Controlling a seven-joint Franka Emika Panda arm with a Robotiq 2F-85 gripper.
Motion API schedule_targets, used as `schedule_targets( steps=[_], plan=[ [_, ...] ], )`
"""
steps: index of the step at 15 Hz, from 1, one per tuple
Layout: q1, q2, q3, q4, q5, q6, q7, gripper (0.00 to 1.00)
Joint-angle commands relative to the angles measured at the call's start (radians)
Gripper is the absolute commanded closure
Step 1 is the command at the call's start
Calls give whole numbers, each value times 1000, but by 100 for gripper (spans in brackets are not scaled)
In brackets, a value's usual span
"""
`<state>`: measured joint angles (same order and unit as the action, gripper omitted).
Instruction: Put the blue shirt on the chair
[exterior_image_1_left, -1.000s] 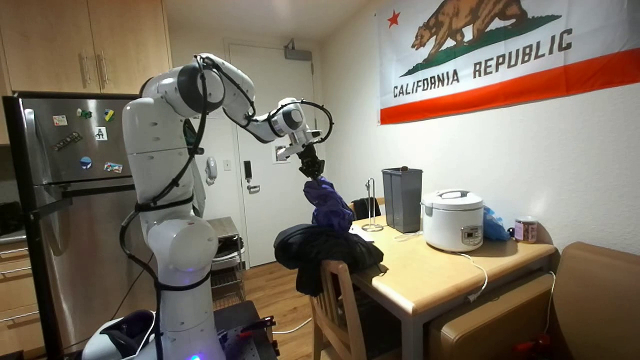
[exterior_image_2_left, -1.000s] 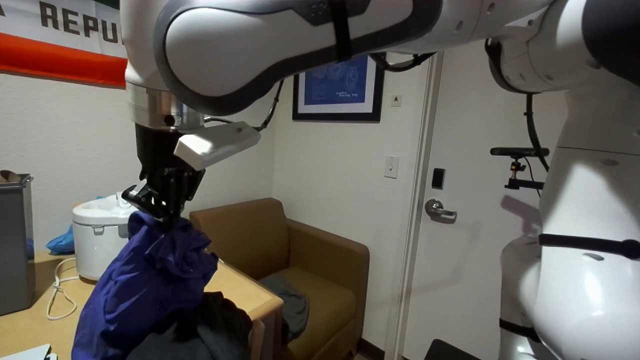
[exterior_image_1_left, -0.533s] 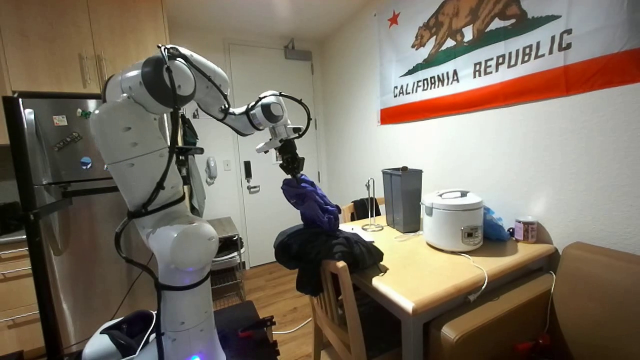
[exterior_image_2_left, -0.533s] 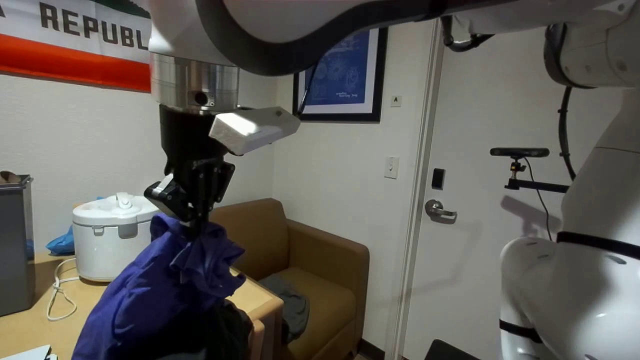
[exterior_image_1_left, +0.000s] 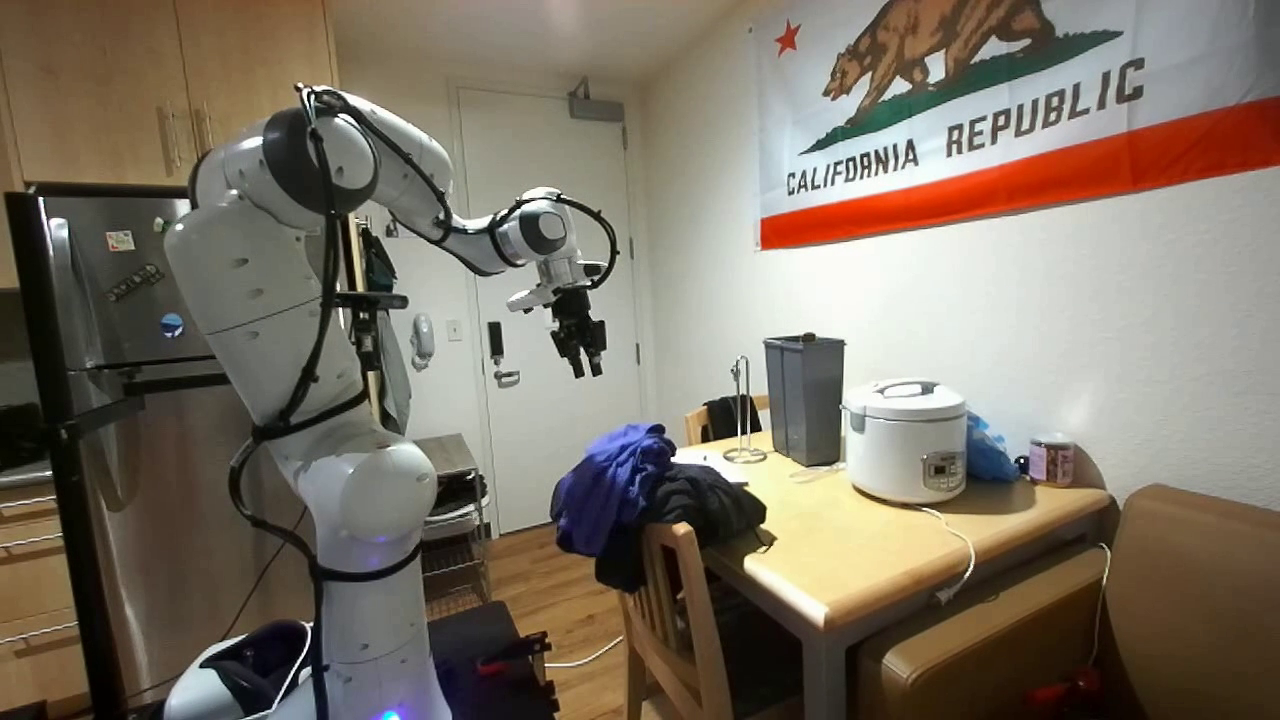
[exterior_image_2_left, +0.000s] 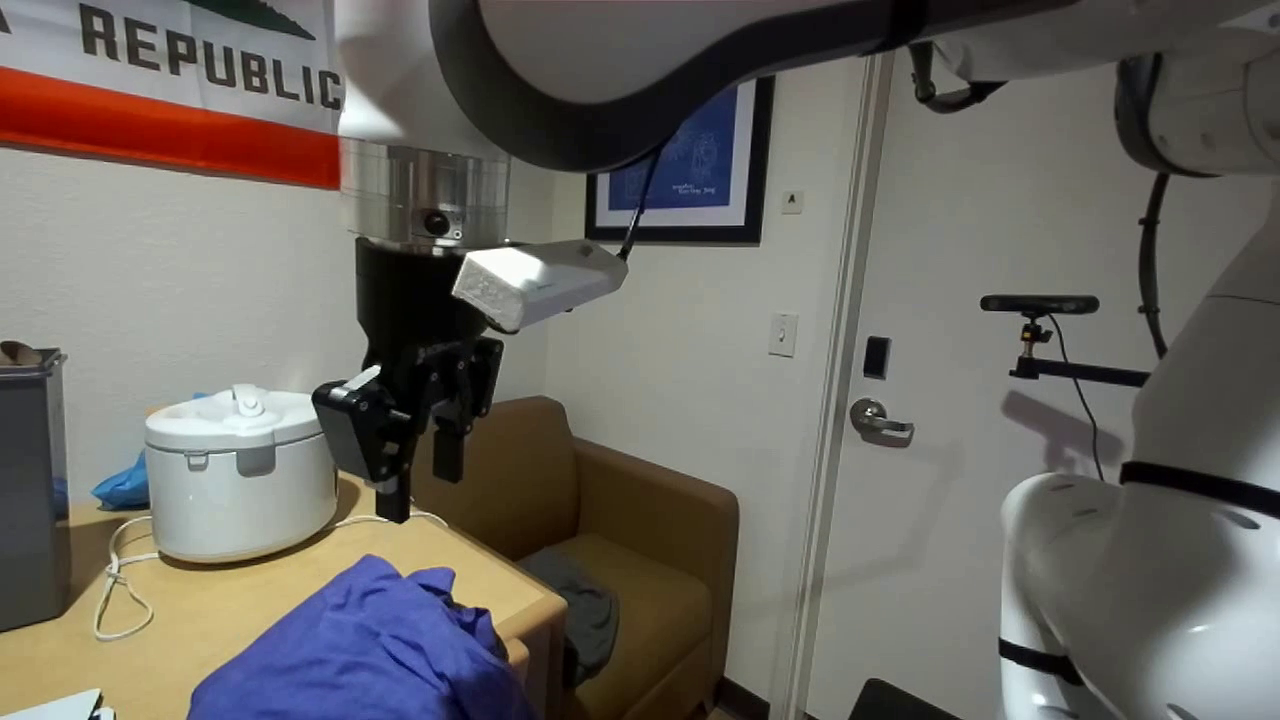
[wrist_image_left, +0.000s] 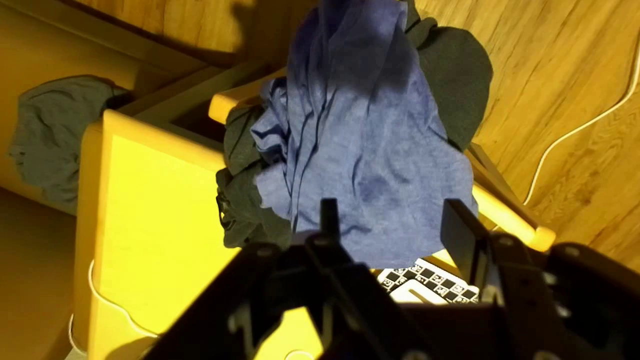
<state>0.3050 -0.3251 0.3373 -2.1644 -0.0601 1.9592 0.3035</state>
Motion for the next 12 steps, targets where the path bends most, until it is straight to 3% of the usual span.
schedule_targets(
  steps=[1, 2, 4, 12],
  plan=[
    [-12, -32, 2, -6, 9, 0, -17, 14],
    [-13, -35, 3, -1, 4, -4, -17, 5],
    [-16, -44, 4, 11, -4, -11, -17, 0],
    [-23, -121, 29, 86, -57, -86, -15, 0]
  ],
)
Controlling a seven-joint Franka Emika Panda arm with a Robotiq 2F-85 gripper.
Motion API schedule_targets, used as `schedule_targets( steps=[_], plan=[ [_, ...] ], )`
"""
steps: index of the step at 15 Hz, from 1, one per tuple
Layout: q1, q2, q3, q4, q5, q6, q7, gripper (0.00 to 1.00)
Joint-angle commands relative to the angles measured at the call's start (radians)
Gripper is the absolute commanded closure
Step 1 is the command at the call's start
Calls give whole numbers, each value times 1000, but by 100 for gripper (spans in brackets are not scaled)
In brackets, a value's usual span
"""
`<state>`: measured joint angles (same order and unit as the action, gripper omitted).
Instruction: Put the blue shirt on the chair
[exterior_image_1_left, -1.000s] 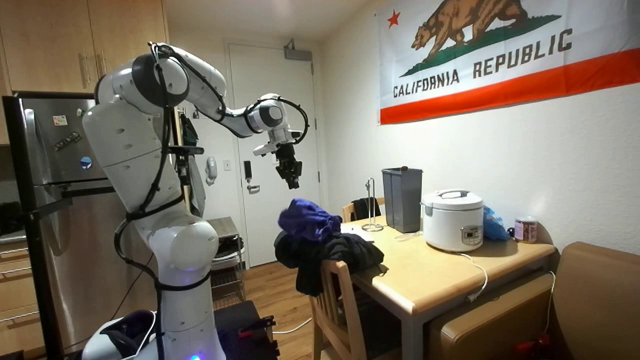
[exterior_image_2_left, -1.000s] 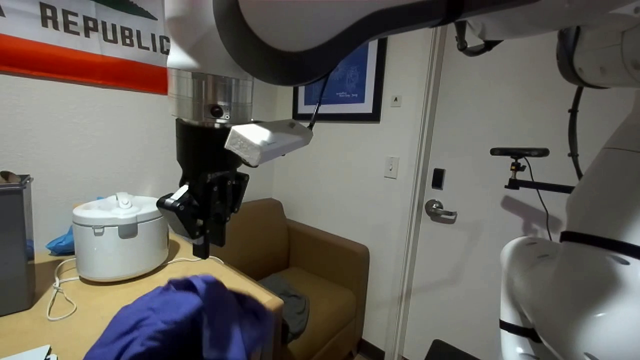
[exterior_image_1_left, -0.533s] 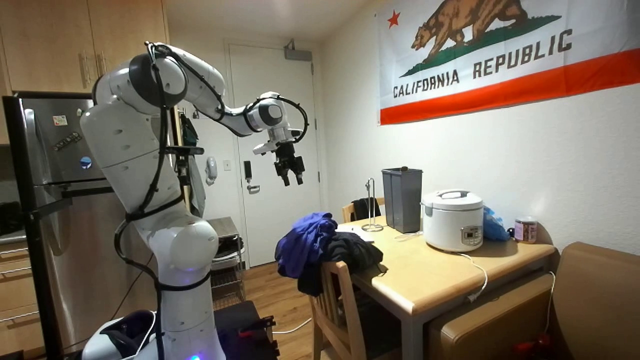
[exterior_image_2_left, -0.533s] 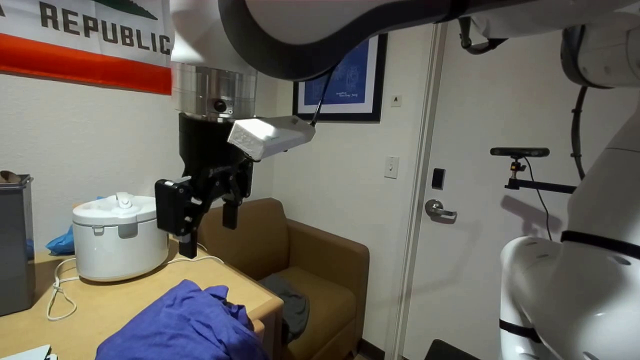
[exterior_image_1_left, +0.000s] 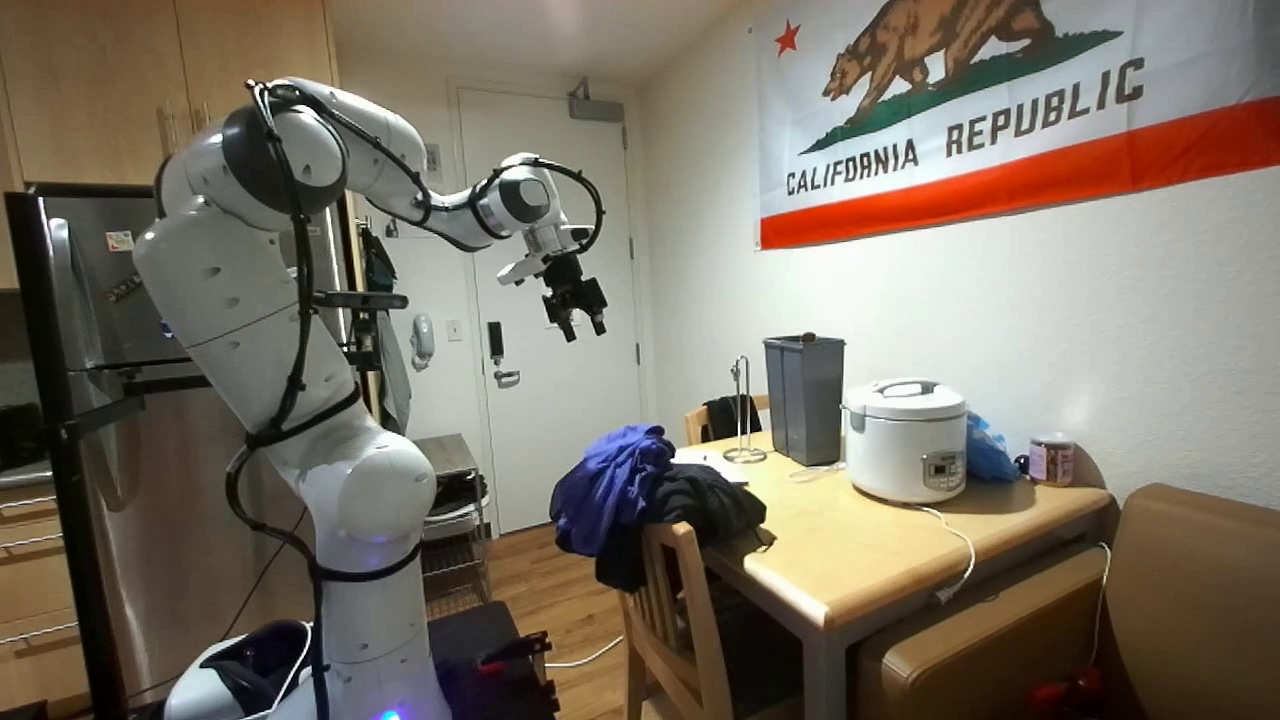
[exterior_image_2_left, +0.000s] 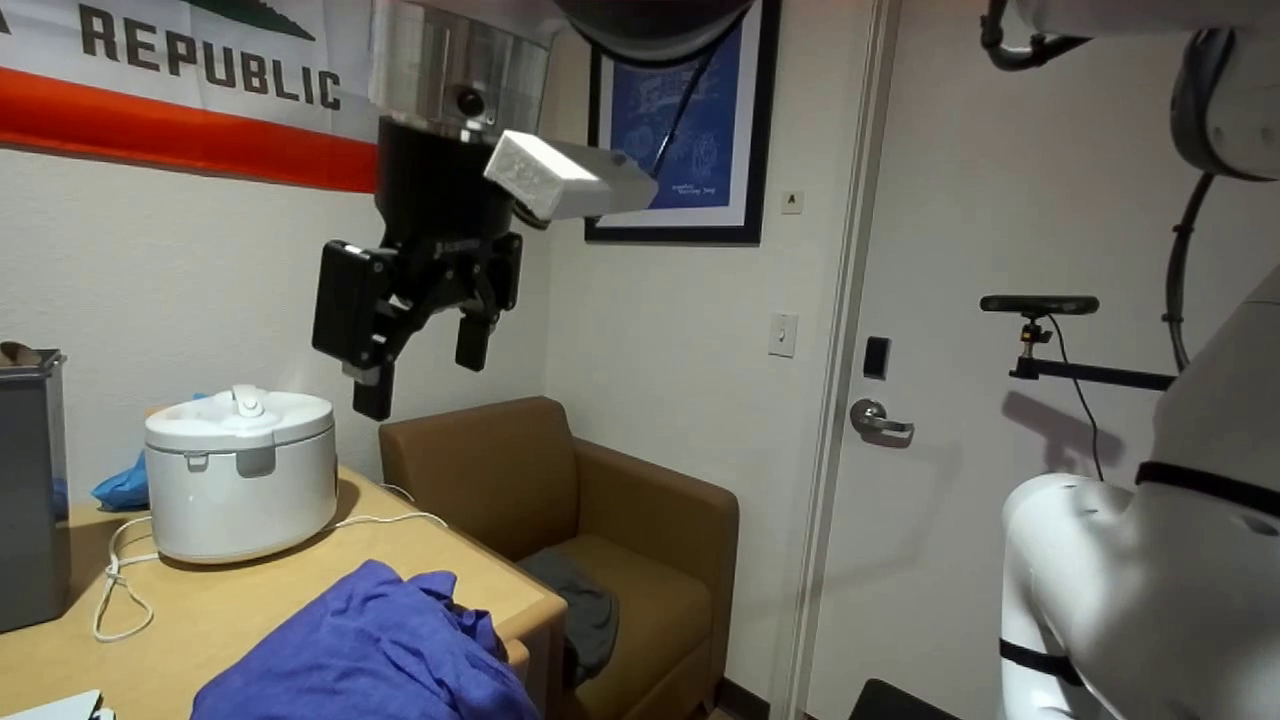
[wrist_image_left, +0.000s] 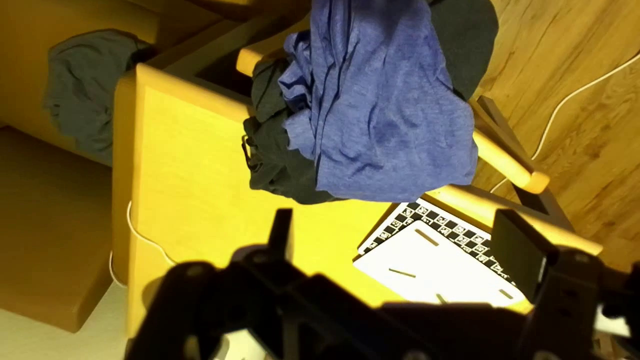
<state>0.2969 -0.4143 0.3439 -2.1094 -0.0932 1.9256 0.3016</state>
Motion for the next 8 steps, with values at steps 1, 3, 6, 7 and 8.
schedule_targets(
  steps=[1, 3, 6, 7, 8],
  plan=[
    [-16, -37, 26, 38, -32, -59, -16, 0],
    [-20, -47, 33, 46, -49, -54, -15, 0],
    [-16, -45, 31, 38, -39, -31, -6, 0],
    [-16, -47, 31, 39, -41, -31, -6, 0],
    [-16, -47, 31, 39, -42, -31, -6, 0]
  ],
)
